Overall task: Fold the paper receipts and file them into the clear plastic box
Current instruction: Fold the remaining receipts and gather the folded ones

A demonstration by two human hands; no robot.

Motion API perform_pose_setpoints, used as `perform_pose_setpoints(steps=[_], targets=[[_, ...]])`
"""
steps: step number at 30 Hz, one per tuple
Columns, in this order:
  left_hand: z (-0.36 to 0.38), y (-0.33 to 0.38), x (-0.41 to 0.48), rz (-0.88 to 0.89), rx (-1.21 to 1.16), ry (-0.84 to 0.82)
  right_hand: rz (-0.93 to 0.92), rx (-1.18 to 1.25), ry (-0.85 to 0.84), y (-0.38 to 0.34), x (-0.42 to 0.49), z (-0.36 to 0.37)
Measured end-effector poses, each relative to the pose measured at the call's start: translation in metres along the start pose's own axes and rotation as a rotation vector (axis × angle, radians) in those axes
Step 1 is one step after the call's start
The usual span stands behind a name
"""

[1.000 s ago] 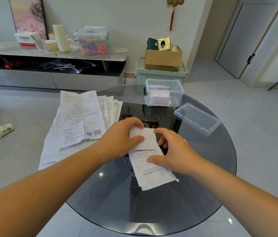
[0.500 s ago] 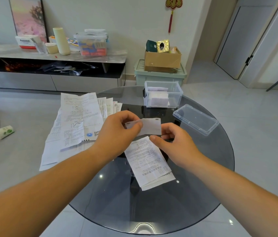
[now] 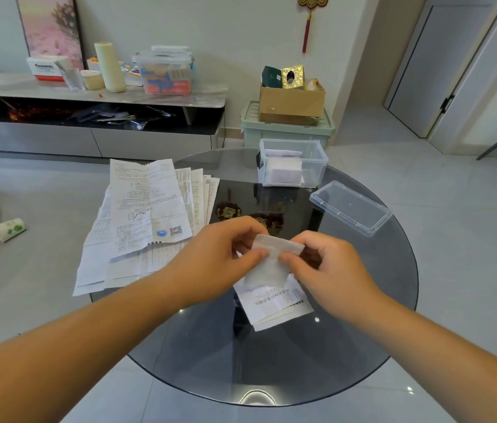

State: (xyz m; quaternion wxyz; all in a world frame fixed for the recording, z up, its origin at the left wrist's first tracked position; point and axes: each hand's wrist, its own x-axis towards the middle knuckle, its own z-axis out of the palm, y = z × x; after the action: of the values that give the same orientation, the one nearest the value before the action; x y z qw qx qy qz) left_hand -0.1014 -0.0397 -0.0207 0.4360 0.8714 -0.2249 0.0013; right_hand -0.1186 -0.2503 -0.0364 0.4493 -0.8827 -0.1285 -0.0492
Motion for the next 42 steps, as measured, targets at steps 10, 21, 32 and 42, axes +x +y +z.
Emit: perform_pose_setpoints(steps=[10,21,32,42], targets=[[-0.005,0.002,0.010,-0.490,-0.465,0.042,-0.120,-0.091,-0.100,-0.002,-0.001,-0.006],[-0.001,-0.005,0.013,-0.502,-0.251,-0.101,-0.280,-0.382,-0.174,0.017,0.002,0.008],[-0.003,-0.022,-0.004,0.006,0.527,-0.181,-0.120,-0.342,-0.226,0.014,0.009,0.014],[0.010,-0.030,0.009,-0.205,0.583,-0.141,0.154,-0.315,-0.279,0.001,0.036,0.029]])
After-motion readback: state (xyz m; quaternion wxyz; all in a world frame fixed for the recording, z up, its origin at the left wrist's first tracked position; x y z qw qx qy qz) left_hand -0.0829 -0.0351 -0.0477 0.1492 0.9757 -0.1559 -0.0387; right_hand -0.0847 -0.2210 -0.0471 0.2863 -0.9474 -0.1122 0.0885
